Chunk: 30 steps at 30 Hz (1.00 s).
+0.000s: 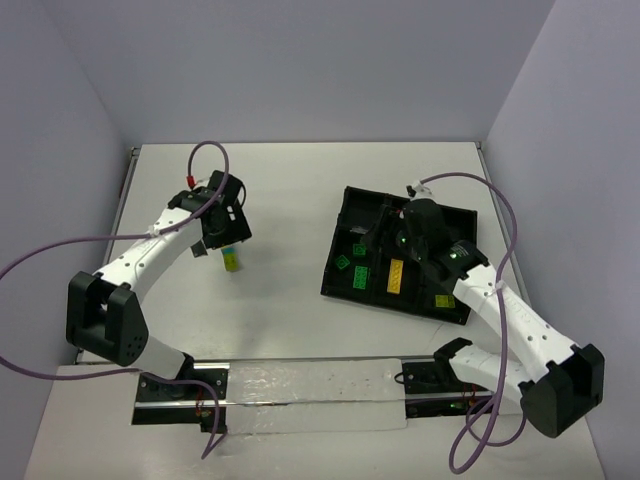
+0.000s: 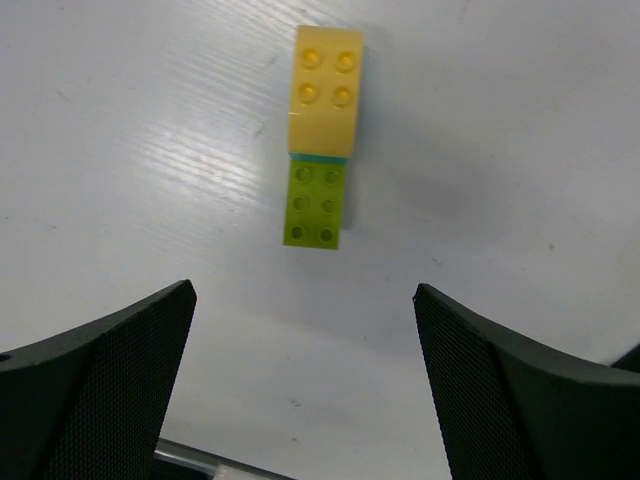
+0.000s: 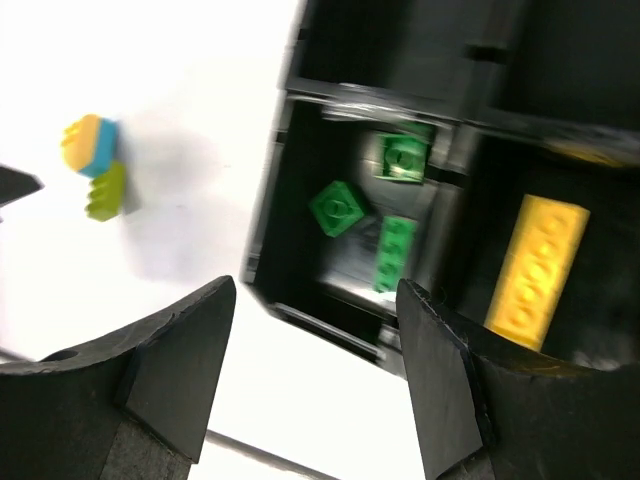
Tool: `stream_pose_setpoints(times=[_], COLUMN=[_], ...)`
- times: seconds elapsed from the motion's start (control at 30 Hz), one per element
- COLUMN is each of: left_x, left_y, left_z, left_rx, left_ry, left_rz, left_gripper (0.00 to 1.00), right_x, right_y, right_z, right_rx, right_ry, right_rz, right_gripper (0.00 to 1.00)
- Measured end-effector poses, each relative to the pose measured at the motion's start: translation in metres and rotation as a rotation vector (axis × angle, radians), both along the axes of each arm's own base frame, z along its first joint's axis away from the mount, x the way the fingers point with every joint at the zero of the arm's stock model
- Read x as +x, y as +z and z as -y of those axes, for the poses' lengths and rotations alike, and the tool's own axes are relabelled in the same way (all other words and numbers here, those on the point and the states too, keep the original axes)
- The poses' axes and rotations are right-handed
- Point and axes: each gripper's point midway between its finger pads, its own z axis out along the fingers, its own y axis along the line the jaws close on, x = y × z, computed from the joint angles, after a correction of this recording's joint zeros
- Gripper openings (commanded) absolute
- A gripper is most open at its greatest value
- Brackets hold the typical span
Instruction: Sort the legos into containers by color
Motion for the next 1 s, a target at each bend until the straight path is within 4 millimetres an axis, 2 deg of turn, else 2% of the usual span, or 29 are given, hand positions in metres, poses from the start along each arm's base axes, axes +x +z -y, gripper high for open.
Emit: stream_pose_setpoints(times=[0.17, 0.47, 0.83, 0.97, 1.0], left_x=[0.002, 0.033, 0.052, 0.053, 0.053], left_y=[-0.017, -0.065, -0.069, -0.072, -0.072], left_z=[-0.015, -0.016, -0.014, -0.014, -0.013], left_rx=[0.003, -0.013, -0.011, -0.01, -0.011], left_ry=[0.027, 0.02, 0.003, 0.003, 0.002], left_rz=[-0.029, -0.117, -0.095, -0.101, -0.099], left_gripper=[0.93, 0.74, 0.5, 0.25, 0.12], right_x=[0.005, 0.006, 0.008, 0.008, 0.008], right_y=[0.007, 0.008, 0.005, 0.003, 0.003], right_z=[-0.009, -0.008, -0.008, -0.008, -0.008], right_rx=[0.01, 0.008, 0.002, -0.003, -0.004], right_ry=[0.017, 0.012, 0.011, 0.012, 0.012], right_rz=[0.018, 0.02, 0.012, 0.008, 0.008], right_gripper=[0.73, 0.73, 0.73, 0.73, 0.73])
